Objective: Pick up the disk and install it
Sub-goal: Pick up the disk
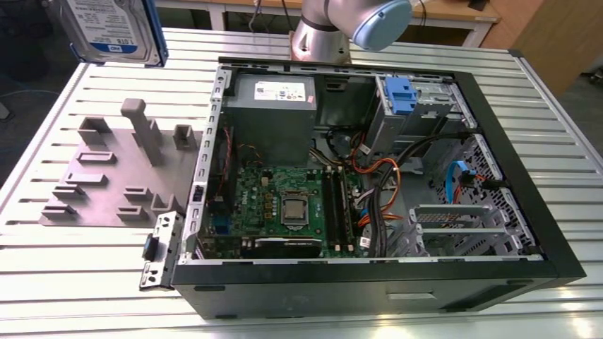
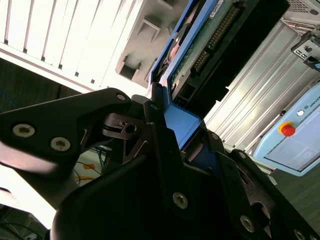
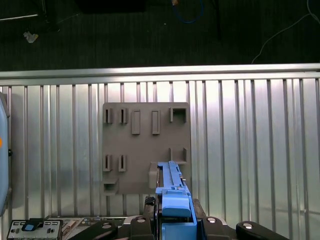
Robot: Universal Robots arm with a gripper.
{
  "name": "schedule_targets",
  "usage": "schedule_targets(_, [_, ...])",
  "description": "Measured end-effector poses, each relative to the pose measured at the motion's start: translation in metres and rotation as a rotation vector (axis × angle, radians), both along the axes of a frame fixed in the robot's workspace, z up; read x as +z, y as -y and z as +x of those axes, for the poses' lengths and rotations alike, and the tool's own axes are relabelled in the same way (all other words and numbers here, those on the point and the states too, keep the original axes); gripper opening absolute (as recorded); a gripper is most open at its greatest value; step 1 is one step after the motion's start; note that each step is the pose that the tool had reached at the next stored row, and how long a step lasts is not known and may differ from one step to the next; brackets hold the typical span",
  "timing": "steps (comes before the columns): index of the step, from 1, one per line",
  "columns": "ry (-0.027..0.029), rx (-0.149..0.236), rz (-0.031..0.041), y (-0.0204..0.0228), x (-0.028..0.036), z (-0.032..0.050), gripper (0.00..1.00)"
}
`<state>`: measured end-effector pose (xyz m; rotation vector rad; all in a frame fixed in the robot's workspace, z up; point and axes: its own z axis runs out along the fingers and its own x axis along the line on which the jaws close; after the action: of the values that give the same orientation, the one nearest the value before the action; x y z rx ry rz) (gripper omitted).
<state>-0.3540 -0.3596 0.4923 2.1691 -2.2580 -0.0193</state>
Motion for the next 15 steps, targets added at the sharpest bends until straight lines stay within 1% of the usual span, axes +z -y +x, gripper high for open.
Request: schedule_targets(15, [0.0001,0.0,0.0,0.0,0.0,0.0026,0.37])
